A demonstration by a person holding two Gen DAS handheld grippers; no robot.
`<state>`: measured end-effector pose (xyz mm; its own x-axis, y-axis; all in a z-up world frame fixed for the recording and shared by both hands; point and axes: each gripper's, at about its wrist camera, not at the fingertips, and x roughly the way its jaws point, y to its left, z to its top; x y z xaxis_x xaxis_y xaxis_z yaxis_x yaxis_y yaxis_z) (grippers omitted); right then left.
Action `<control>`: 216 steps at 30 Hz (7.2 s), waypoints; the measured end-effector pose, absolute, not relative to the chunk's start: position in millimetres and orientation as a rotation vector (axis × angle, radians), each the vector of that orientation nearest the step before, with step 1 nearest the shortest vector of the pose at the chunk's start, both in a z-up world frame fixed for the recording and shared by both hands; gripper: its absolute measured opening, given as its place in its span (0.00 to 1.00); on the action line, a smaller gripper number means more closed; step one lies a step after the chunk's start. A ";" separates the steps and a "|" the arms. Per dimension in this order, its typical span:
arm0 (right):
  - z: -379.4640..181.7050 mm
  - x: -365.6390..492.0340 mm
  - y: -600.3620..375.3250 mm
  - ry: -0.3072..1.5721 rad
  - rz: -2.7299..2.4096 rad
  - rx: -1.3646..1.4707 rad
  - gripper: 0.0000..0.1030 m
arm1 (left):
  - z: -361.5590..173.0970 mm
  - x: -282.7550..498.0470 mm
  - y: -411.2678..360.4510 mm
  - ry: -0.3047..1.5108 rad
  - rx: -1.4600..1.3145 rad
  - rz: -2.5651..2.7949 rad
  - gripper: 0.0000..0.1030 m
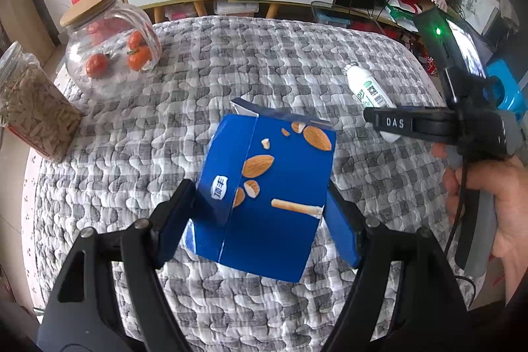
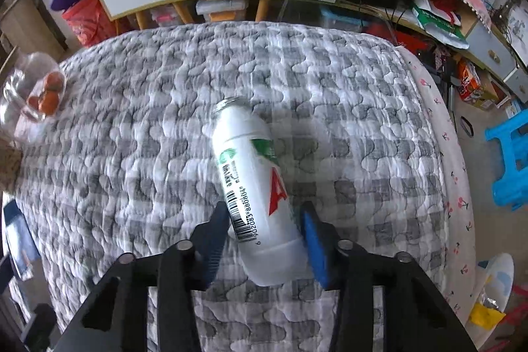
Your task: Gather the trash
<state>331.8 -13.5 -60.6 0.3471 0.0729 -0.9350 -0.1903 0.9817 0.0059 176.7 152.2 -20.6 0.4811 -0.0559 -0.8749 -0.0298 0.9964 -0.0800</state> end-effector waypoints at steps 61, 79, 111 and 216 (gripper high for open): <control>-24.4 117.8 -382.1 1.064 -0.146 0.318 0.38 | -21.4 113.3 -30.3 1.074 0.018 -0.250 0.74; -21.7 84.5 -440.6 1.030 -0.215 0.396 0.59 | -27.5 131.2 -187.1 1.094 0.090 -0.490 0.74; -12.4 51.9 -460.2 0.998 -0.270 0.477 0.70 | -15.3 119.0 -206.4 1.035 0.073 -0.506 0.95; 8.1 -9.2 -258.6 0.804 -0.150 0.099 0.86 | 1.9 -9.3 -54.8 0.825 -0.041 -0.158 0.99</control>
